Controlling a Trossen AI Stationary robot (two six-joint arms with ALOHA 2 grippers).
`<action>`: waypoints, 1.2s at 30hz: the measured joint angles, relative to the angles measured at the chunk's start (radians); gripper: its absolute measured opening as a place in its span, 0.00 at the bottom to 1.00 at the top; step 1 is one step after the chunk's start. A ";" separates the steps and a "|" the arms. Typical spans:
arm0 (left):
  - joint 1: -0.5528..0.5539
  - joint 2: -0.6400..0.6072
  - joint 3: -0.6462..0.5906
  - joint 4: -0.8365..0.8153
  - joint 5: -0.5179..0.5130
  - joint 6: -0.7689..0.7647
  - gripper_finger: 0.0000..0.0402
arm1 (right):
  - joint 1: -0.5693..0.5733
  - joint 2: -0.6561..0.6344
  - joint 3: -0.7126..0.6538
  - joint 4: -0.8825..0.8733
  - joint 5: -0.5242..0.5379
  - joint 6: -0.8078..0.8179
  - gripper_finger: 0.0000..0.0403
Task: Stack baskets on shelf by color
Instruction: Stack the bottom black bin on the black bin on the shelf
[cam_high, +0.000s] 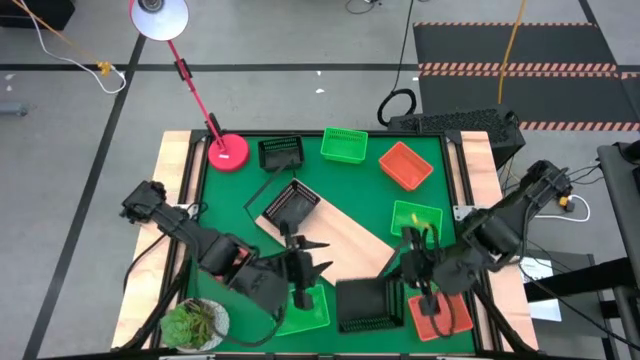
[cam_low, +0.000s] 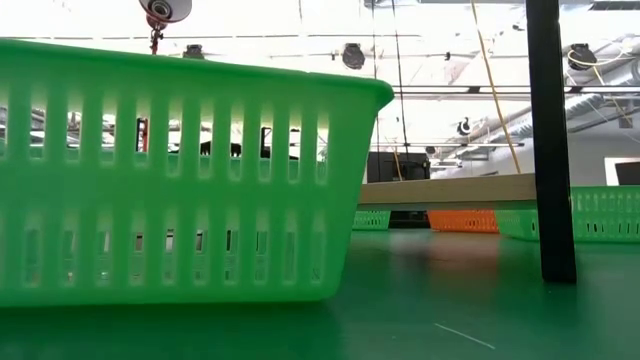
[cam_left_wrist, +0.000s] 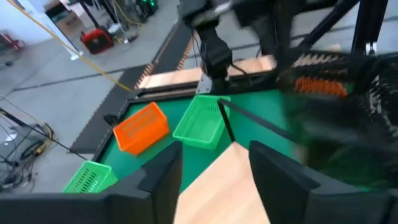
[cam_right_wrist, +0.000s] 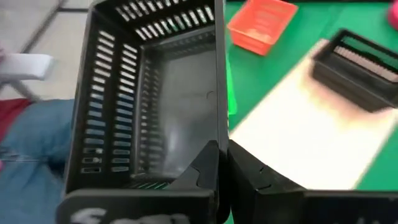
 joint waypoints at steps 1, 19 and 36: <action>-0.009 -0.004 0.000 0.000 -0.014 0.000 0.50 | -0.025 0.000 0.002 -0.009 -0.019 -0.007 0.02; 0.082 -0.007 0.000 -0.179 0.096 -0.120 0.42 | -0.381 0.118 0.003 -0.028 -0.309 -0.219 0.03; 0.190 -0.005 -0.118 -0.214 0.248 -0.161 0.42 | -0.409 0.147 0.003 -0.017 -0.320 -0.290 0.03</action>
